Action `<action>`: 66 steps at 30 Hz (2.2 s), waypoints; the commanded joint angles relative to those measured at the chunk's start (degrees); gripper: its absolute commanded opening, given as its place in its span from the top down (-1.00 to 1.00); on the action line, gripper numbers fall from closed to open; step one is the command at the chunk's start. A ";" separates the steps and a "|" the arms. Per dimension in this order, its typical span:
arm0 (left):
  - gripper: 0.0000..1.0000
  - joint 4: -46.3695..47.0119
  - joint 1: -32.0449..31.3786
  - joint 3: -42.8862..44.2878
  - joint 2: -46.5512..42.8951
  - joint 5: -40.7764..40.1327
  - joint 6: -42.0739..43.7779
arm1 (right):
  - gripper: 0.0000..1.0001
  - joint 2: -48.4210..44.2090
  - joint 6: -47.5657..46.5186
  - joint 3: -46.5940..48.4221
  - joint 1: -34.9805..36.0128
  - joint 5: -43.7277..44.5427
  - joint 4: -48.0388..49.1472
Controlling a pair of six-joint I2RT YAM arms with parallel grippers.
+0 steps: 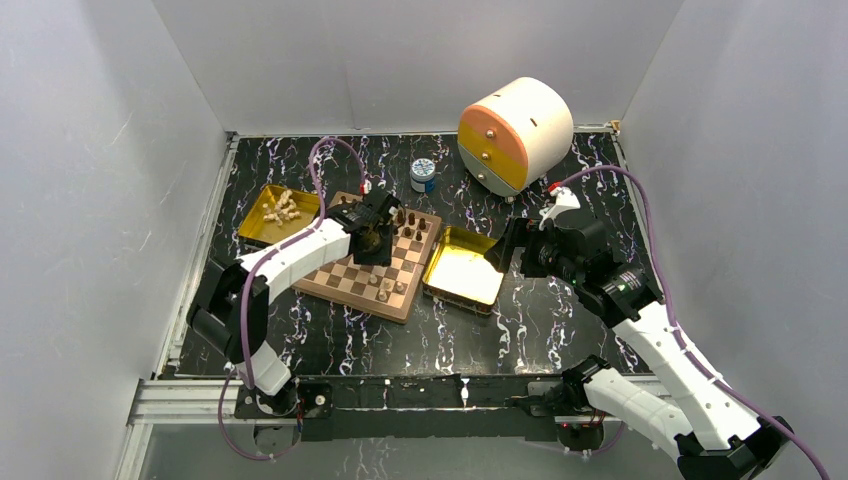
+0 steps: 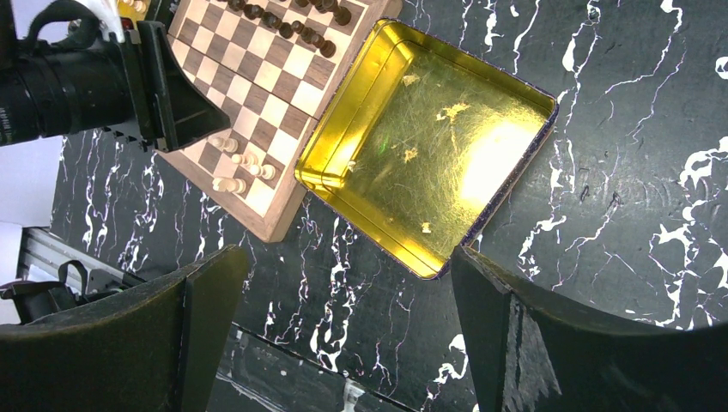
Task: Set up the chess pieces on the board
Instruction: Place the chess piece on the chessboard, then pick up the chess piece from the storage box.
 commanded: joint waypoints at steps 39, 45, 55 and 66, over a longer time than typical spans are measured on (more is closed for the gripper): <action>0.53 3.26 42.30 21.71 17.29 -0.95 8.08 | -0.97 1.05 -0.25 2.50 -0.17 0.51 1.97; 0.53 3.67 42.42 22.75 19.12 -2.93 9.04 | -0.97 1.20 -0.42 2.26 -0.22 0.65 2.12; 0.51 4.36 42.71 22.26 20.71 -3.00 9.47 | -0.97 1.48 -0.74 2.38 -0.21 1.21 2.08; 0.52 4.48 43.19 21.71 22.11 -2.66 9.77 | -0.97 1.69 -1.12 2.89 -0.21 1.97 1.61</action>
